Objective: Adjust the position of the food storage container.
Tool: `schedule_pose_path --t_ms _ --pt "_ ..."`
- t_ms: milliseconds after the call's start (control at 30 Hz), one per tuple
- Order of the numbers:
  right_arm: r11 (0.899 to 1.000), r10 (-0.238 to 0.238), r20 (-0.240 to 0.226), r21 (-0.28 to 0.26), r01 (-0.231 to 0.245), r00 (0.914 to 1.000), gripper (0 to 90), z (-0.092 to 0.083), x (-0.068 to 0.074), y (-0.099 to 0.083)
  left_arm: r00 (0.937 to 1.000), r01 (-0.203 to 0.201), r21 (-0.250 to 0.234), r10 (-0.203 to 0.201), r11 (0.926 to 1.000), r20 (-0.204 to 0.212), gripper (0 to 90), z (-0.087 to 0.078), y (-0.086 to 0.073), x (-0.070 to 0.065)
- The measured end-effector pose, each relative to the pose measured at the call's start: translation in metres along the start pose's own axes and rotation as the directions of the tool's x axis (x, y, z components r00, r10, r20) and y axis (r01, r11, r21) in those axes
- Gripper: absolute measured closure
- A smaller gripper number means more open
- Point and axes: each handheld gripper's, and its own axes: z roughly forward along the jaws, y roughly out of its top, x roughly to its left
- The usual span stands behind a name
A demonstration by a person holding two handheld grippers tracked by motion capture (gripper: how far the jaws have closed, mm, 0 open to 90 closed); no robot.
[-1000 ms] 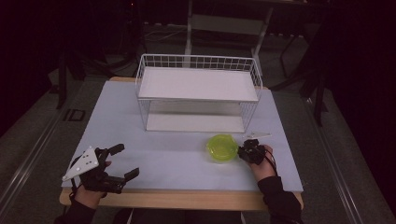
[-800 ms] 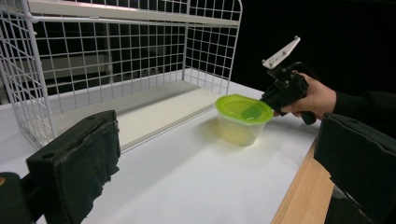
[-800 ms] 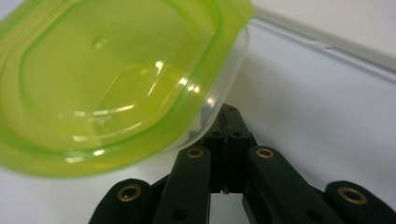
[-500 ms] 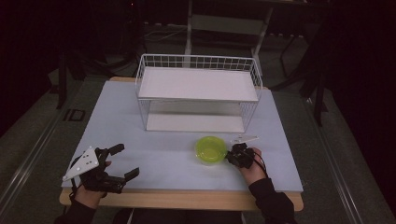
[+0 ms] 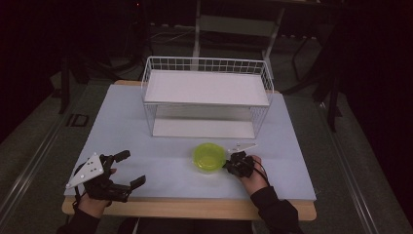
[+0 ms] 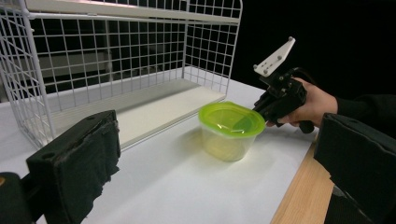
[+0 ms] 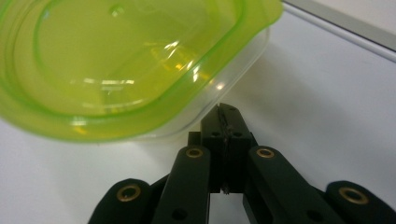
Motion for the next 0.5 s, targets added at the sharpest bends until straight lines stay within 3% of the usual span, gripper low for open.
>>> schedule_pose_path --t_ms 133,500 --pt "1.0 -0.031 -0.014 0.003 0.031 0.9994 88.9 0.0055 0.0122 0.0036 1.0 0.004 -0.003 -0.004 1.0 0.002 1.4 -0.0004 0.0001 0.0003" --pt "1.0 -0.011 -0.019 -0.017 0.011 0.9998 87.8 0.0013 0.0093 0.0052 1.0 0.003 0.004 -0.003 1.0 0.001 1.4 0.0 -0.0001 -0.0003"
